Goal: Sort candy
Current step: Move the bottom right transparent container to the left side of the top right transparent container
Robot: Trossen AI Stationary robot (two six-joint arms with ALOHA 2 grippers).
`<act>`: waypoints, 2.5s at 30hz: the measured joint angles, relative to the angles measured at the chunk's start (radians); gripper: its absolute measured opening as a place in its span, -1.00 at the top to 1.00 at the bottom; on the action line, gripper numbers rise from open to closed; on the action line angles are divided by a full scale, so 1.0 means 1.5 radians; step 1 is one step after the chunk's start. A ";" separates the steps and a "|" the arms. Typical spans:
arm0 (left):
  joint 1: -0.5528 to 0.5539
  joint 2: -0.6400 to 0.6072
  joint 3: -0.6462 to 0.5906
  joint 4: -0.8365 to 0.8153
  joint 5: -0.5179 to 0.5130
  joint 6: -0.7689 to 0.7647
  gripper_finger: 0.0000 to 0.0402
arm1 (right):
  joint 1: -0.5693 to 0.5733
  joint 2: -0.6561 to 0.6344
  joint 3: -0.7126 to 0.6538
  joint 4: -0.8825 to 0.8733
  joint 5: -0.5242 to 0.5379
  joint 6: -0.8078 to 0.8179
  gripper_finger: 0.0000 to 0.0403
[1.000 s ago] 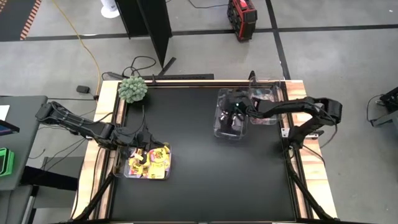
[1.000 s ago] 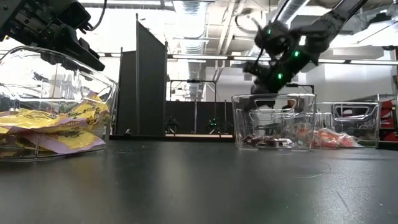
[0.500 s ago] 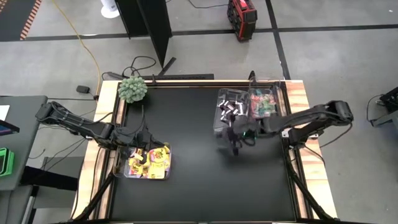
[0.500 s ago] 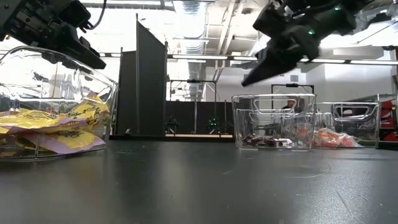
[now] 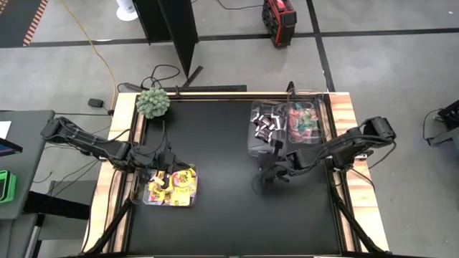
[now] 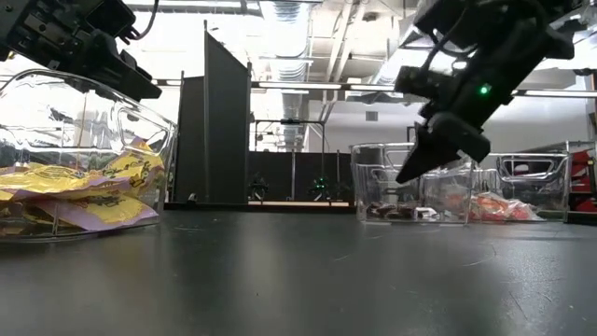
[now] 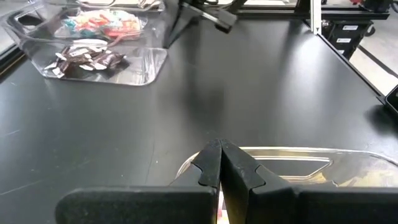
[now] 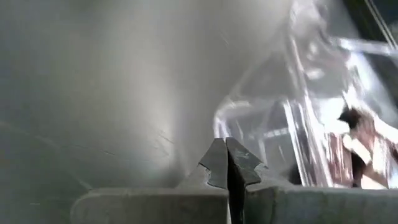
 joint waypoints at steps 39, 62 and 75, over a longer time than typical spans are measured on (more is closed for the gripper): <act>0.000 0.000 0.001 0.005 0.000 -0.007 1.00 | -0.118 -0.007 0.000 -0.073 0.072 0.068 0.97; -0.014 0.001 0.131 -0.431 0.115 -0.247 1.00 | 0.060 -0.044 0.000 0.242 0.033 -0.249 0.97; -0.013 0.211 0.131 -0.254 0.132 -0.245 1.00 | 0.060 -0.044 0.001 0.250 0.032 -0.253 0.97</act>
